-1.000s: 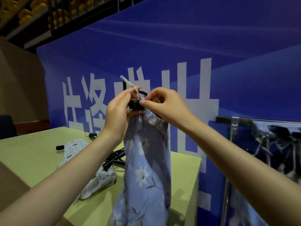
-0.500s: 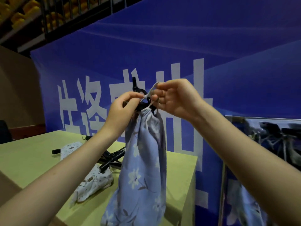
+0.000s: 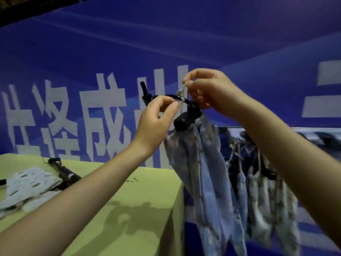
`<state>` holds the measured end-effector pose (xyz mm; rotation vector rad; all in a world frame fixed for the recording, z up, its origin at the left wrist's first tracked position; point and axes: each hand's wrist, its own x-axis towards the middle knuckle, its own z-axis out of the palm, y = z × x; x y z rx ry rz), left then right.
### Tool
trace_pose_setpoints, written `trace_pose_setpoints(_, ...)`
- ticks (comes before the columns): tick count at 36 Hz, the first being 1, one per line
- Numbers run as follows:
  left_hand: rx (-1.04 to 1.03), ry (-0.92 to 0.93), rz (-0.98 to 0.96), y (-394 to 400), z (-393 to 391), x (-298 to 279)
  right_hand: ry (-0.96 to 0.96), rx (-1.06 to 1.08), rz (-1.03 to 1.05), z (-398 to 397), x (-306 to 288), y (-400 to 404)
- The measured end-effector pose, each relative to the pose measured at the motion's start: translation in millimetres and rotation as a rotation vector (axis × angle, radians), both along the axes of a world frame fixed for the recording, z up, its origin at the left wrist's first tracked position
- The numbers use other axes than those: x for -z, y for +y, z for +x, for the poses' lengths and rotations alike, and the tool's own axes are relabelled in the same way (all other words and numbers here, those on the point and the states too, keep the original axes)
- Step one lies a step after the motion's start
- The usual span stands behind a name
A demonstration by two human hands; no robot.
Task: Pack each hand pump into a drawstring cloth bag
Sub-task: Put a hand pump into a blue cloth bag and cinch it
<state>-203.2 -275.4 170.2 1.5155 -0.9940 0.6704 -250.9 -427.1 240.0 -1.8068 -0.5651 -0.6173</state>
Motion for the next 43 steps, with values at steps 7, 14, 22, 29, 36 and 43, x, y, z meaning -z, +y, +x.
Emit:
trace_pose_setpoints(7, 0.430, 0.305, -0.040, -102, -12, 18, 0.108, -0.039, 0.137, -30, 30, -69)
trace_pose_setpoints(14, 0.534, 0.379, -0.023, -179, -22, 60, 0.181, 0.214, 0.167, -59, 74, -133)
trace_pose_setpoints(22, 0.474, 0.373, 0.166, -233, -24, 84, 0.340, 0.321, 0.293, -67, 93, -194)
trace_pose_setpoints(29, 0.601, 0.614, 0.096, -275, -35, 91, 0.471, 0.237, 0.299, -78, 96, -243)
trace_pose_setpoints(36, 0.670, 0.589, 0.172, -320, -39, 96, 0.477, 0.251, 0.217, -90, 106, -293)
trace_pose_setpoints(43, 0.563, 0.665, 0.152, -371, -32, 96, 0.370, 0.413, 0.209, -84, 113, -326)
